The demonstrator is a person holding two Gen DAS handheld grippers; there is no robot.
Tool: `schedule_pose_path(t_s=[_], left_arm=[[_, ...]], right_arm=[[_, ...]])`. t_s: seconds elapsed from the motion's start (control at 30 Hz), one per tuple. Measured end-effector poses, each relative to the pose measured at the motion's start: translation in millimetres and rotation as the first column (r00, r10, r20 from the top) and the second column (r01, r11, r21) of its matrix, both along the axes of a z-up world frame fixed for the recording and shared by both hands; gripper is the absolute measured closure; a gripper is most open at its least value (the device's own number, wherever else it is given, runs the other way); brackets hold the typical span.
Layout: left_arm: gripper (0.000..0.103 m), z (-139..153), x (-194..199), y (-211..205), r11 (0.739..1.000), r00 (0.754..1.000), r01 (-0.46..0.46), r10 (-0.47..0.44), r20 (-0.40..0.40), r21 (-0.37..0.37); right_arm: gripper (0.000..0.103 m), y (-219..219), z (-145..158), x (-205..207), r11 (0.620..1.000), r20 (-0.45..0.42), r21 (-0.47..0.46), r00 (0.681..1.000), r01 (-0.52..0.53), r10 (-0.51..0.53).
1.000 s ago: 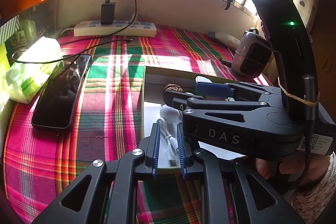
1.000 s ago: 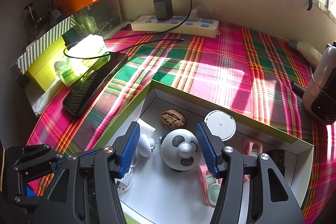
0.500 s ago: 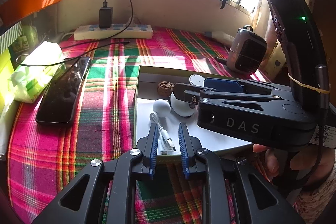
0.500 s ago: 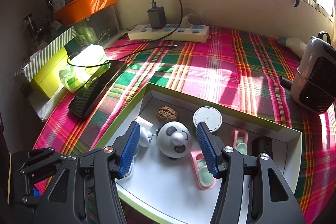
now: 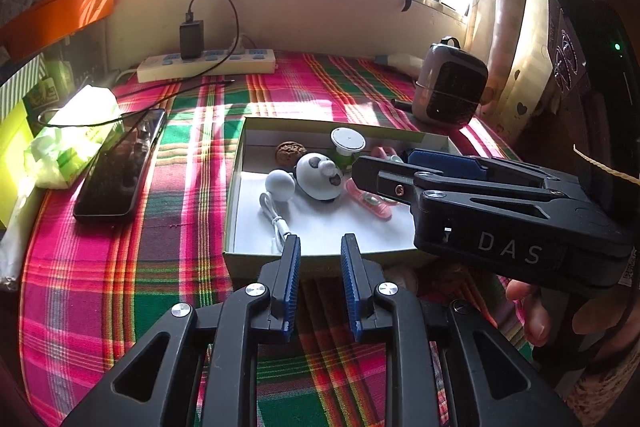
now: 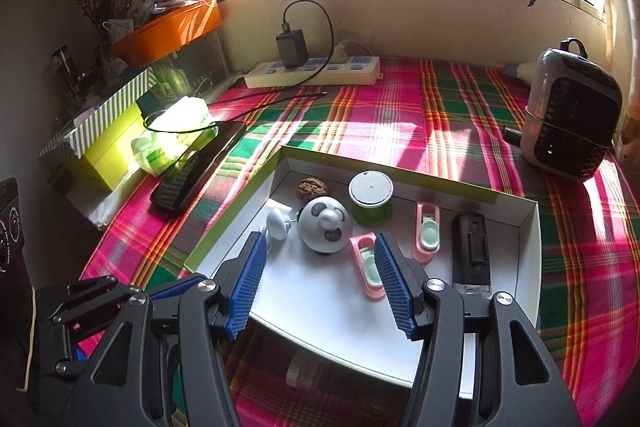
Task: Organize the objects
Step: 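Withdraw both tools from the tray toward the remaining objects beside it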
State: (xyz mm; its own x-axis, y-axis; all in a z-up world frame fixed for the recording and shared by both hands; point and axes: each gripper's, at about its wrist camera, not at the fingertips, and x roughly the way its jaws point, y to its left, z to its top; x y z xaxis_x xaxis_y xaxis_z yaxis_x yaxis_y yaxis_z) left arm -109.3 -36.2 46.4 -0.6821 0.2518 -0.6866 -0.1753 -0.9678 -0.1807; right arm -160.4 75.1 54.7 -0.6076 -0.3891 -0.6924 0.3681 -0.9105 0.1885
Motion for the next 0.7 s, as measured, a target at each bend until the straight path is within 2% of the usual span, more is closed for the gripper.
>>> schedule_pose_path(t_s=[0.53, 0.7], left_arm=[[0.079, -3.6, 18.5, 14.0, 0.999, 0.999, 0.034, -0.034, 0.017, 0.01], [0.069, -6.5, 20.4, 19.4, 0.998, 0.998, 0.053, -0.054, 0.026, 0.025]], right_arm=[[0.046, 41.7, 2.9, 45.9, 0.996, -0.059, 0.019, 0.995, 0.085, -0.084], [0.046, 51.1, -1.7, 55.2, 0.994, -0.064, 0.027, 0.992, 0.108, -0.106]])
